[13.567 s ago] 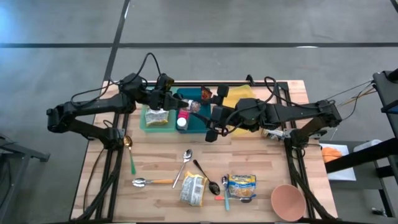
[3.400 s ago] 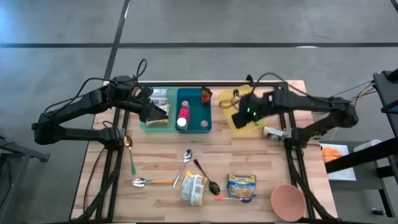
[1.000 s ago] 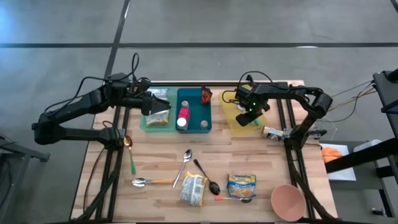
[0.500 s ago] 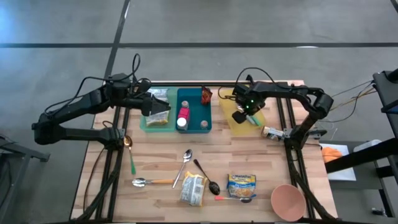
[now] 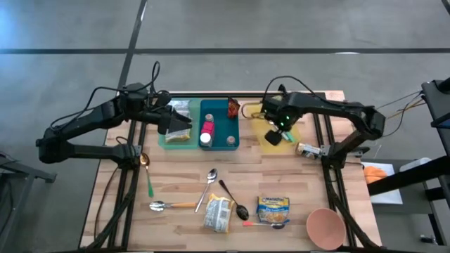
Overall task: Pick & Place Food Item
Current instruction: Put the gold seasoning bottle into the blue bin
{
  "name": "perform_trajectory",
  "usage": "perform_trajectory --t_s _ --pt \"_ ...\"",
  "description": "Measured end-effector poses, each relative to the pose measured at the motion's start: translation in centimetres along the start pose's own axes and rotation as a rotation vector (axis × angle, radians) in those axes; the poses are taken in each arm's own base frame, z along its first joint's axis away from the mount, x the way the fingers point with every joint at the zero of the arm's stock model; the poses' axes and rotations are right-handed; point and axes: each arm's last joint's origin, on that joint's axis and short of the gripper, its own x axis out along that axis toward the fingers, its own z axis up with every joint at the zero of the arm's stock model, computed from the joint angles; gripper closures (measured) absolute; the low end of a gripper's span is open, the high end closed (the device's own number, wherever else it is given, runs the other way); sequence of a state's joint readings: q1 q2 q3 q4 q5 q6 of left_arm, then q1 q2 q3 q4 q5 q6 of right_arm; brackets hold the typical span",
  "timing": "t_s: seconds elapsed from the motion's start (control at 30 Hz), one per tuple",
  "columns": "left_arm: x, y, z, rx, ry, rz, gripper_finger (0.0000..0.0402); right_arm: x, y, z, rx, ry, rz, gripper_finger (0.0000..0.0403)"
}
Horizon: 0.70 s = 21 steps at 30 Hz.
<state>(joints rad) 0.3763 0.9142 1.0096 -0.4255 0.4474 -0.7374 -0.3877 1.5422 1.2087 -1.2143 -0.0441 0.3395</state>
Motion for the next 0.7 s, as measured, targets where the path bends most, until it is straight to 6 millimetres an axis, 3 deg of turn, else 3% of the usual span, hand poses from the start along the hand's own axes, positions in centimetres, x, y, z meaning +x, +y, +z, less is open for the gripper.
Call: perform_trajectory --t_s 0.2,0.47,0.7 --pt "0.0 0.0 0.0 0.057 0.005 0.002 0.0005 -0.6 1.3 -4.2 -0.068 0.012 -0.004 0.0086" --pt "0.0 0.0 -0.1 0.108 0.015 -0.010 0.0005 -0.9 0.5 -9.5 -0.043 -0.070 -0.008 0.0086" --pt "0.0 0.0 -0.1 0.111 0.015 -0.010 0.0005 1.2 -0.4 -12.2 -0.084 -0.031 -0.029 0.0086"
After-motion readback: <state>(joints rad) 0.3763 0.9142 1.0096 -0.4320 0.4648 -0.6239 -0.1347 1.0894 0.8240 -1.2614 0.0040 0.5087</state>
